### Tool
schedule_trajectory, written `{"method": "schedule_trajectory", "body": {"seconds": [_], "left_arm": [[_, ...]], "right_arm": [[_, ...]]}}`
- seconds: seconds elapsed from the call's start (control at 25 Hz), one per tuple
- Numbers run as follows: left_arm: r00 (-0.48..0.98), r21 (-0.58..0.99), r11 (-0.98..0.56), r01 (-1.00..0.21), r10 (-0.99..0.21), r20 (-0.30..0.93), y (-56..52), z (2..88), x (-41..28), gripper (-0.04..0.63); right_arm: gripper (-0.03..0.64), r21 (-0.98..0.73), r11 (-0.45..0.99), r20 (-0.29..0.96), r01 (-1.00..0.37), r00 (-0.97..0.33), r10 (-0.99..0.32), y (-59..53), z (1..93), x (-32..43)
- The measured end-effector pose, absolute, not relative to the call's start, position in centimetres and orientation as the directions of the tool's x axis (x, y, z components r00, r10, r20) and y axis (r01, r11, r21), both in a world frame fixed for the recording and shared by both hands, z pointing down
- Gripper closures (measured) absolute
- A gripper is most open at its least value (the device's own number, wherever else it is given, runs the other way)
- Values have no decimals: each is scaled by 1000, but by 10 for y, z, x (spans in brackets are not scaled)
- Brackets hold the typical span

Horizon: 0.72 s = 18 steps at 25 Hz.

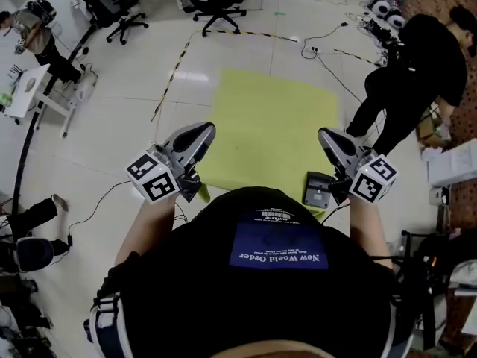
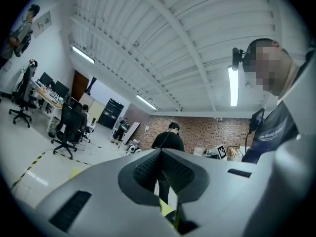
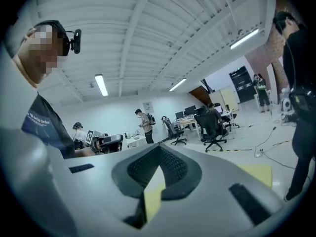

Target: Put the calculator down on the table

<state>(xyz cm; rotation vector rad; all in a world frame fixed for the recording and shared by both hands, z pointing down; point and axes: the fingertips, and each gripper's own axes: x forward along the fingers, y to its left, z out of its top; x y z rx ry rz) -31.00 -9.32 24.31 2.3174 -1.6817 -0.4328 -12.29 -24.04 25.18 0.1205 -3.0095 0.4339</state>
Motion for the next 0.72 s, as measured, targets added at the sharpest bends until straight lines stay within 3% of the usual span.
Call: {"method": "schedule_trajectory", "body": {"seconds": [0.72], "left_arm": [[330, 356, -341, -870, -939, -93, -101, 242, -304, 588]], "right_arm": [[632, -262, 963, 156, -66, -987, -25, -228, 253, -131]]}}
